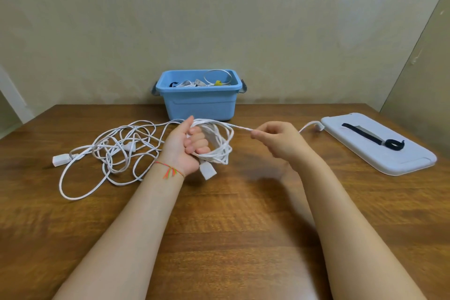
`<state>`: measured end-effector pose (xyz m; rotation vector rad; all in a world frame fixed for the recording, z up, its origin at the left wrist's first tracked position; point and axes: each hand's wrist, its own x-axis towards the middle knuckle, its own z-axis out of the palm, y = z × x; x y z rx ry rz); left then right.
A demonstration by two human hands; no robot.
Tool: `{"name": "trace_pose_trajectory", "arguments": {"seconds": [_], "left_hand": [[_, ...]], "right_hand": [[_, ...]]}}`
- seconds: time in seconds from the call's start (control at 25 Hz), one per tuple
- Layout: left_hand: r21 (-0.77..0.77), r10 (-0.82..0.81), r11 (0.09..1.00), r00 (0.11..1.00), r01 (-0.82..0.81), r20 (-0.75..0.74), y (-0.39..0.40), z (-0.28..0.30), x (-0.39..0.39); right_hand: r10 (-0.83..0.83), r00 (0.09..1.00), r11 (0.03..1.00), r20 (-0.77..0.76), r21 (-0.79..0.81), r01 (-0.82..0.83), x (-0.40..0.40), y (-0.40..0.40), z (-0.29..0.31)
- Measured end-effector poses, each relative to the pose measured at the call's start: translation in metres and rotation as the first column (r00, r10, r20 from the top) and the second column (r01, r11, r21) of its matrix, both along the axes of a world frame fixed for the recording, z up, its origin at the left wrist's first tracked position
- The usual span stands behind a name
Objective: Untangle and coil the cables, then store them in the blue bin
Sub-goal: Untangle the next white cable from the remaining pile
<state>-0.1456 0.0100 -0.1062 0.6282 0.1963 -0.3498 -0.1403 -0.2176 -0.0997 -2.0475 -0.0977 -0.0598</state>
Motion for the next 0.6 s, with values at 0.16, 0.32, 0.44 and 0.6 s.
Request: {"name": "trace_pose_trajectory", "arguments": {"seconds": [0.16, 0.32, 0.44, 0.6], "left_hand": [[-0.051, 0.304, 0.948, 0.942, -0.313, -0.141, 0.01, -0.006, 0.005], [0.05, 0.301, 0.952, 0.952, -0.303, 0.047, 0.002, -0.001, 0.002], [0.268, 0.231, 0.917, 0.942, -0.295, 0.244, -0.014, 0.002, -0.002], [0.654, 0.038, 0.648, 0.874, -0.39, 0.484, -0.031, -0.004, -0.007]], "right_hand": [[-0.116, 0.991, 0.98, 0.059, -0.158, 0.124, 0.01, -0.016, -0.004], [-0.108, 0.99, 0.771, 0.09, -0.621, 0.14, 0.003, -0.002, -0.001], [0.156, 0.988, 0.645, 0.011, -0.758, -0.093, -0.013, 0.027, 0.004], [0.446, 0.894, 0.754, -0.033, -0.525, -0.396, -0.024, 0.052, 0.001]]}}
